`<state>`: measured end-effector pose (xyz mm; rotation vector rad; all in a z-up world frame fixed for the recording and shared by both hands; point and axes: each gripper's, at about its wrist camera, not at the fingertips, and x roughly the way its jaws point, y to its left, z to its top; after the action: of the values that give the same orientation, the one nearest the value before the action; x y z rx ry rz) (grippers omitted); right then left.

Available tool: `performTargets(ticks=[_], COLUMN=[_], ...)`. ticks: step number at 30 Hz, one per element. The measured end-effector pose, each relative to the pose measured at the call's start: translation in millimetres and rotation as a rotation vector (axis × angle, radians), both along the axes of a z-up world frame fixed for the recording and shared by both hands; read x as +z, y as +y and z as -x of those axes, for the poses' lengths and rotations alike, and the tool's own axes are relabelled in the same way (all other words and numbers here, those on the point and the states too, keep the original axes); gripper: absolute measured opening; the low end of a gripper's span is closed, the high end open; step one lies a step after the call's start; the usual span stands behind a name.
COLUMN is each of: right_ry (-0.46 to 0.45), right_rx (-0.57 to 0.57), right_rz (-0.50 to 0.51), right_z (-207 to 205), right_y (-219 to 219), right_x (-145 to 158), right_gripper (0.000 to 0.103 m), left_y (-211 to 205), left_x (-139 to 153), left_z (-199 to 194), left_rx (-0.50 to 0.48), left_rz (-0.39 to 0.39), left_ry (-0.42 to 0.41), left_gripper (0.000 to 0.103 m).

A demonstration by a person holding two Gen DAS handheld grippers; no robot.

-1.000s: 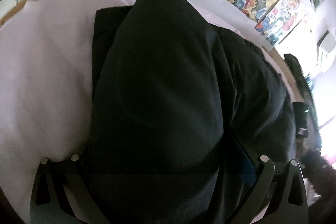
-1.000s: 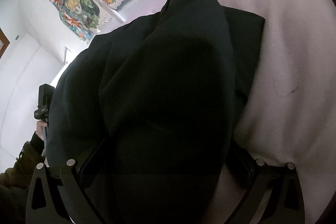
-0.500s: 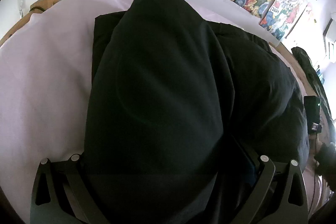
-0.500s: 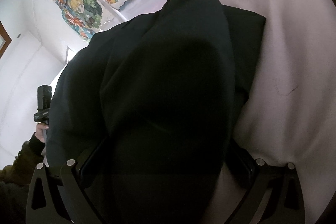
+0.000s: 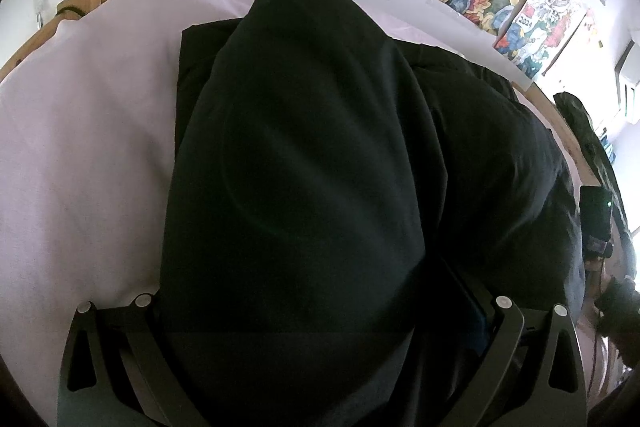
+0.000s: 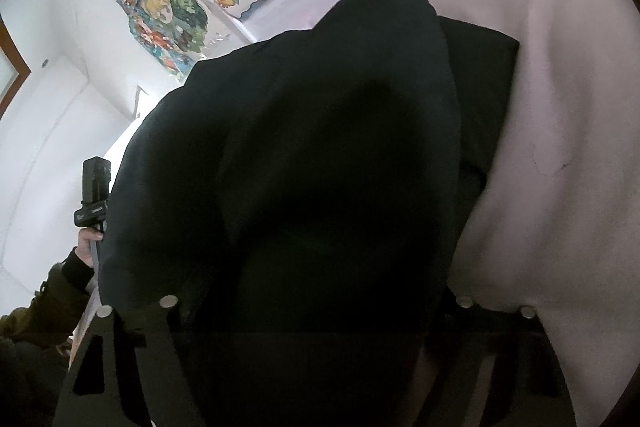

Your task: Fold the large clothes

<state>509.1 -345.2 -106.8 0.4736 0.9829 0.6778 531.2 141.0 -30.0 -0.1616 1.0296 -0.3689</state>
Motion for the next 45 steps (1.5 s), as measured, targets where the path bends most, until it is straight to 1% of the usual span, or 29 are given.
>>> performTargets(ticks=[2, 4, 6, 8, 9, 11, 12, 13, 14, 15, 17, 18, 20, 23, 25, 28, 32, 35, 39, 42, 44, 45], right_ry=[0.009, 0.042, 0.057, 0.057, 0.054, 0.044, 0.038, 0.027, 0.02, 0.01, -0.013, -0.021, -0.03, -0.045, -0.051, -0.043, -0.048, -0.038, -0.063, -0.066, -0.063, -0.061], right_rx=[-0.002, -0.002, -0.002, -0.004, -0.005, -0.008, -0.007, -0.005, -0.007, -0.007, -0.011, -0.014, -0.029, -0.047, -0.064, -0.108, -0.166, -0.194, -0.151, -0.138, -0.134, -0.129], right_rz=[0.016, 0.034, 0.043, 0.044, 0.046, 0.056, 0.063, 0.076, 0.085, 0.095, 0.105, 0.106, 0.105, 0.112, 0.106, 0.08, 0.051, 0.031, 0.115, 0.171, 0.2, 0.215], right_z=[0, -4, -6, -5, -4, -3, -4, -2, -4, -3, 0, 1, 5, 7, 11, 17, 35, 53, 92, 123, 141, 150], right_y=[2, 4, 4, 5, 5, 6, 8, 9, 13, 14, 14, 14, 14, 17, 16, 10, 3, -3, 9, 19, 23, 24], right_x=[2, 2, 4, 5, 6, 9, 11, 15, 18, 22, 28, 29, 33, 42, 50, 59, 79, 93, 128, 158, 173, 179], right_gripper=[0.075, 0.075, 0.075, 0.075, 0.074, 0.069, 0.067, 0.062, 0.059, 0.054, 0.045, 0.043, 0.038, 0.033, 0.029, 0.026, 0.025, 0.023, 0.023, 0.023, 0.023, 0.023], left_y=[0, 2, 4, 5, 6, 6, 6, 6, 6, 6, 6, 5, 1, -12, -21, -27, -39, -50, -56, -58, -61, -64], left_x=[2, 3, 4, 6, 8, 12, 14, 16, 18, 19, 23, 24, 29, 40, 52, 70, 100, 112, 126, 139, 149, 153], left_z=[0, 1, 2, 2, 4, 9, 13, 17, 19, 23, 28, 30, 37, 47, 53, 62, 89, 106, 137, 164, 181, 190], left_rx=[0.013, 0.035, 0.052, 0.063, 0.068, 0.072, 0.074, 0.081, 0.088, 0.098, 0.124, 0.131, 0.142, 0.153, 0.155, 0.149, 0.103, 0.078, 0.071, 0.066, 0.052, 0.04], left_rz=[0.004, 0.011, 0.02, 0.029, 0.034, 0.035, 0.03, 0.028, 0.03, 0.034, 0.052, 0.055, 0.046, -0.003, -0.025, -0.015, -0.04, -0.053, -0.044, -0.048, -0.073, -0.099], left_ry=[0.01, 0.02, 0.032, 0.037, 0.032, 0.01, -0.005, -0.025, -0.04, -0.058, -0.084, -0.095, -0.126, -0.17, -0.186, -0.203, -0.247, -0.256, -0.222, -0.191, -0.185, -0.184], left_gripper=[0.101, 0.1, 0.097, 0.092, 0.087, 0.075, 0.071, 0.063, 0.054, 0.049, 0.036, 0.033, 0.025, 0.019, 0.017, 0.015, 0.015, 0.015, 0.015, 0.015, 0.015, 0.015])
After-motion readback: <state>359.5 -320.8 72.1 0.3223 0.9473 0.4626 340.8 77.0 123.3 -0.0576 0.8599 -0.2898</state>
